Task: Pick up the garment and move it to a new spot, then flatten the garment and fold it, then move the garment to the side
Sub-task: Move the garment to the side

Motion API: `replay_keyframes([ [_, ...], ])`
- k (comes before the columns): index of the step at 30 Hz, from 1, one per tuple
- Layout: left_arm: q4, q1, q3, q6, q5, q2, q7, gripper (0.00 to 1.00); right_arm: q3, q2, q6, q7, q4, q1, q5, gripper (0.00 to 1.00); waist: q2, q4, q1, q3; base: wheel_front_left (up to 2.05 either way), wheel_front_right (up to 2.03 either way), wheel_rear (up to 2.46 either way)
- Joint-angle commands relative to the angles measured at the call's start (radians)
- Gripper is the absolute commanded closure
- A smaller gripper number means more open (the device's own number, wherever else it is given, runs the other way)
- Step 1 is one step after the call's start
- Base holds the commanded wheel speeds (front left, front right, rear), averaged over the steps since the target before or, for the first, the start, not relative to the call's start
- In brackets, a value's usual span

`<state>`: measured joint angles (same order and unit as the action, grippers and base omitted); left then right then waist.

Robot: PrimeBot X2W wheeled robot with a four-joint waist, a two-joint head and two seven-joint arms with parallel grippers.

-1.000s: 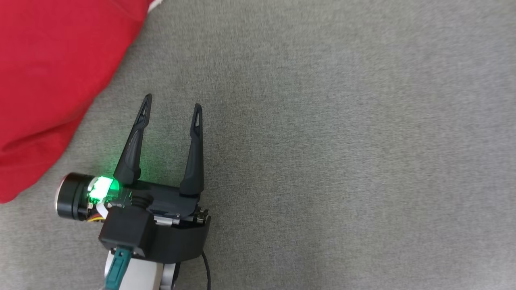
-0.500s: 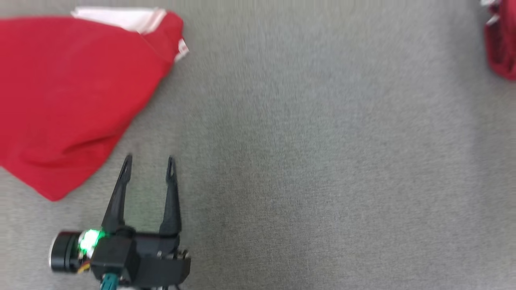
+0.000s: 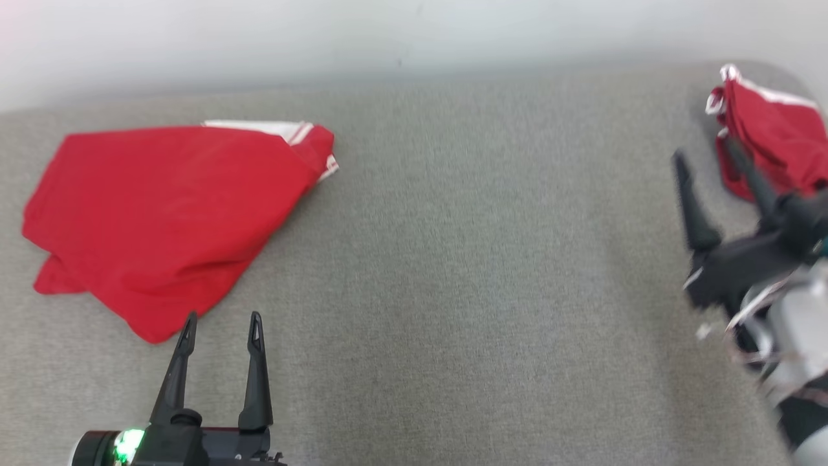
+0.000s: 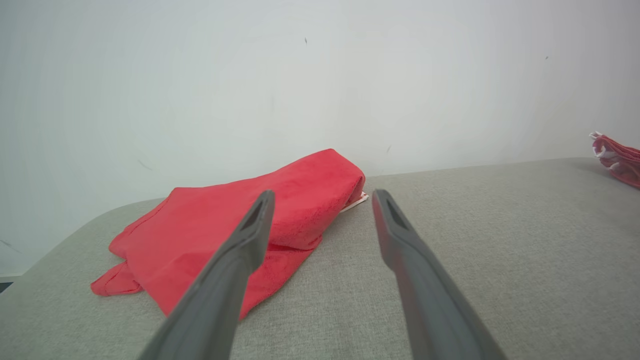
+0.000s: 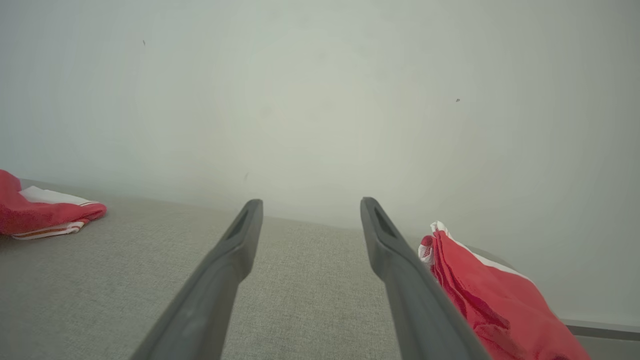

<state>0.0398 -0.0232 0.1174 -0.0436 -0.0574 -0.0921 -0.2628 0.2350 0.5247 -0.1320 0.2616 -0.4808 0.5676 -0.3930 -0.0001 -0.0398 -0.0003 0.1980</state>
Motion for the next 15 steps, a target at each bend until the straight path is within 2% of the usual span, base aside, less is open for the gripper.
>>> replay_keyframes([
  [1,-0.003,0.014,-0.004,0.004,-0.003,-0.001,-0.003,0.0,-0.014,-0.027,0.003,0.004,0.023,-0.042,0.016,0.0,0.0001,0.012,0.0003,-0.052,0.0,0.0,0.0],
  [15,-0.053,0.044,-0.04,0.024,-0.013,0.009,-0.003,0.0,-0.215,-0.24,0.003,0.004,0.285,-0.417,0.094,0.0,0.0001,0.021,0.0003,-0.117,0.0,0.0,0.0],
])
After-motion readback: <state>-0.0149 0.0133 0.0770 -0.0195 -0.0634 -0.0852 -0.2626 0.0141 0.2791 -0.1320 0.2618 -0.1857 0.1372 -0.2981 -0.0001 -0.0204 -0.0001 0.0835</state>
